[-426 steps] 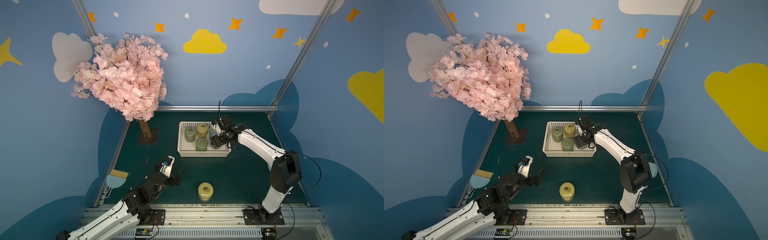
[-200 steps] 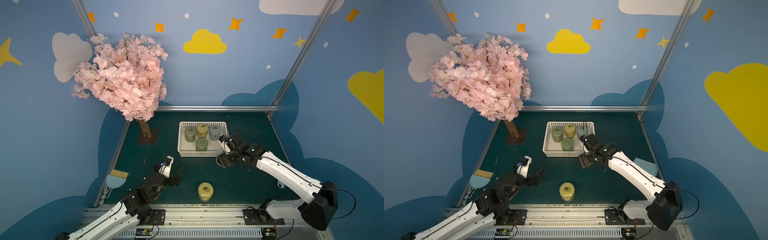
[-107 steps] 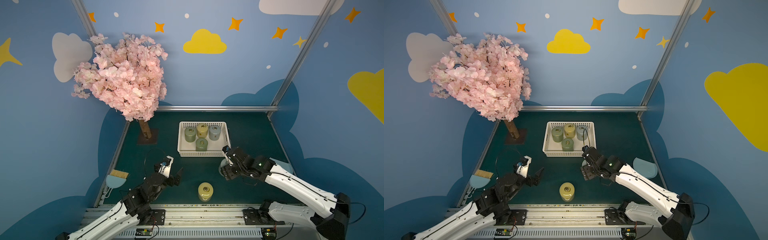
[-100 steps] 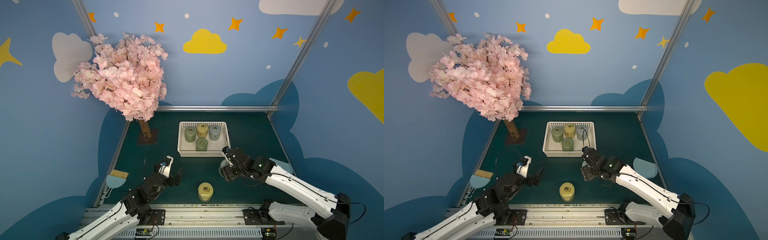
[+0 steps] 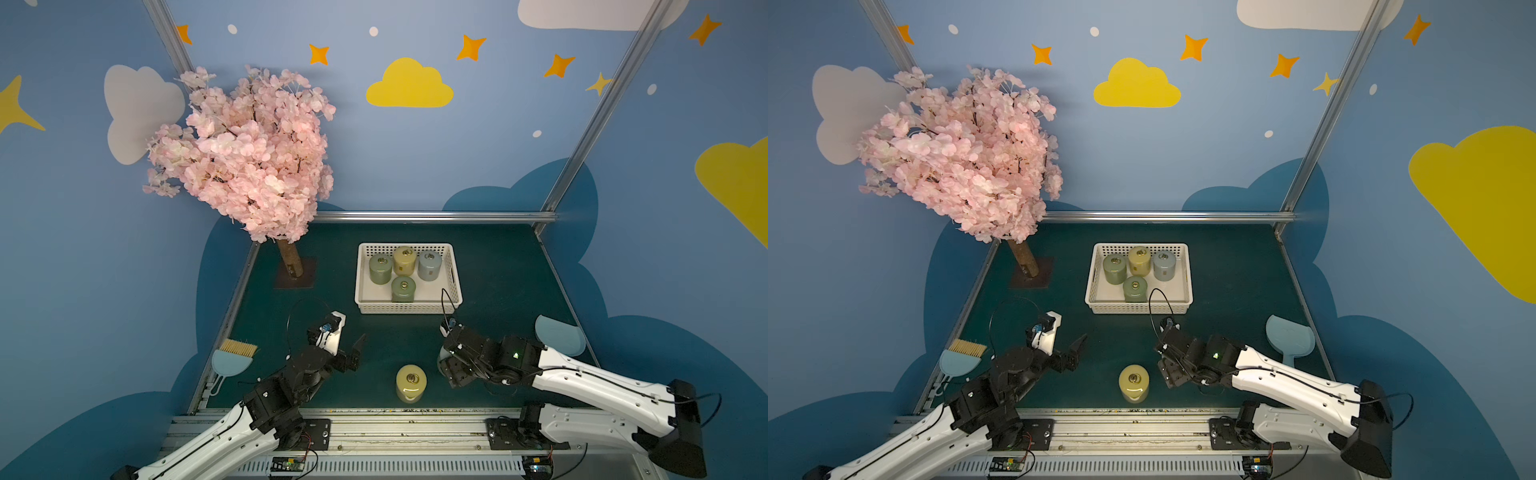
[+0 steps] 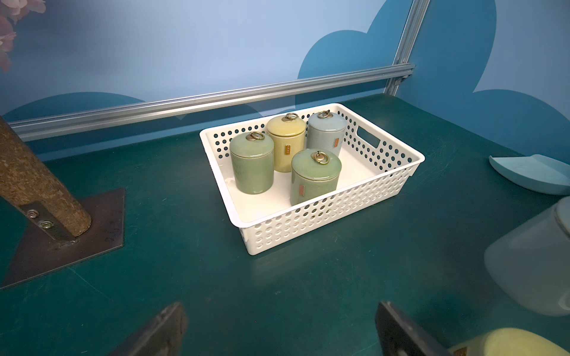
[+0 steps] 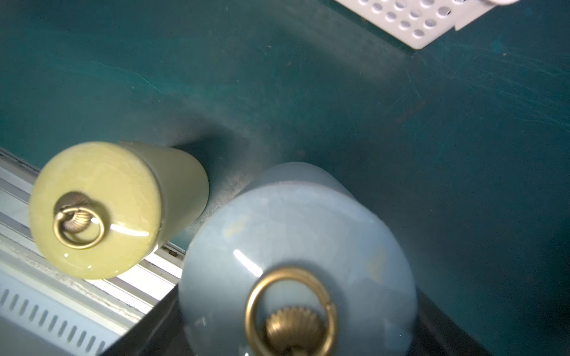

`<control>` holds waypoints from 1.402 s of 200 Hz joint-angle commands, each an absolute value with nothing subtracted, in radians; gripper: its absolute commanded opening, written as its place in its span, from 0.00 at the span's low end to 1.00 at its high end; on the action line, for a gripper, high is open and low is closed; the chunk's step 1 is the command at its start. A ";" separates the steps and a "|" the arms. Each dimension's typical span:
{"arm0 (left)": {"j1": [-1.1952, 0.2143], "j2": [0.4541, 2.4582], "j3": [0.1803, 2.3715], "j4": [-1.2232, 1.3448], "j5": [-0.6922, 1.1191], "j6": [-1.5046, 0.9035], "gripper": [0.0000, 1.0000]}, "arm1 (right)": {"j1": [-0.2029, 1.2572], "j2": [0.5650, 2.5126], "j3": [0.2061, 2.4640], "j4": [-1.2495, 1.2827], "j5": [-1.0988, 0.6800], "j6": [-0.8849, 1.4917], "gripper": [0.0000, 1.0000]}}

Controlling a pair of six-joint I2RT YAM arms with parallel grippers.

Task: Take the tea canister out of the basket
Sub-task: Place the tea canister at the center of the board.

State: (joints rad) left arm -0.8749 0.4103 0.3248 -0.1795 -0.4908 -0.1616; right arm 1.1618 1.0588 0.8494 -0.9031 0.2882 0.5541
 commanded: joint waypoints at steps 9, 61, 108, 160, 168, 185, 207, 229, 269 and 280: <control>-0.871 0.399 0.312 -0.186 -0.499 -0.165 1.00 | 1.210 1.023 0.832 -0.897 0.345 0.652 0.39; -0.871 0.400 0.311 -0.186 -0.500 -0.165 1.00 | 1.272 1.027 0.770 -0.857 0.338 0.735 0.39; -0.871 0.399 0.311 -0.187 -0.499 -0.167 1.00 | 1.304 1.059 0.744 -0.809 0.333 0.765 0.39; -0.870 0.397 0.311 -0.190 -0.499 -0.166 1.00 | 1.322 1.092 0.742 -0.777 0.333 0.777 0.39; -0.872 0.396 0.312 -0.190 -0.499 -0.166 1.00 | 1.324 1.093 0.740 -0.775 0.332 0.781 0.39; -0.871 0.397 0.311 -0.190 -0.499 -0.169 1.00 | 1.328 1.094 0.733 -0.769 0.333 0.790 0.39; -0.870 0.397 0.311 -0.189 -0.497 -0.169 1.00 | 1.333 1.089 0.715 -0.757 0.324 0.800 0.39; -0.871 0.396 0.311 -0.189 -0.496 -0.169 1.00 | 1.336 1.090 0.705 -0.753 0.321 0.810 0.40; -0.871 0.397 0.312 -0.189 -0.497 -0.169 1.00 | 1.341 1.097 0.699 -0.746 0.317 0.815 0.42; -0.871 0.397 0.311 -0.189 -0.497 -0.168 1.00 | 1.342 1.097 0.699 -0.747 0.316 0.815 0.46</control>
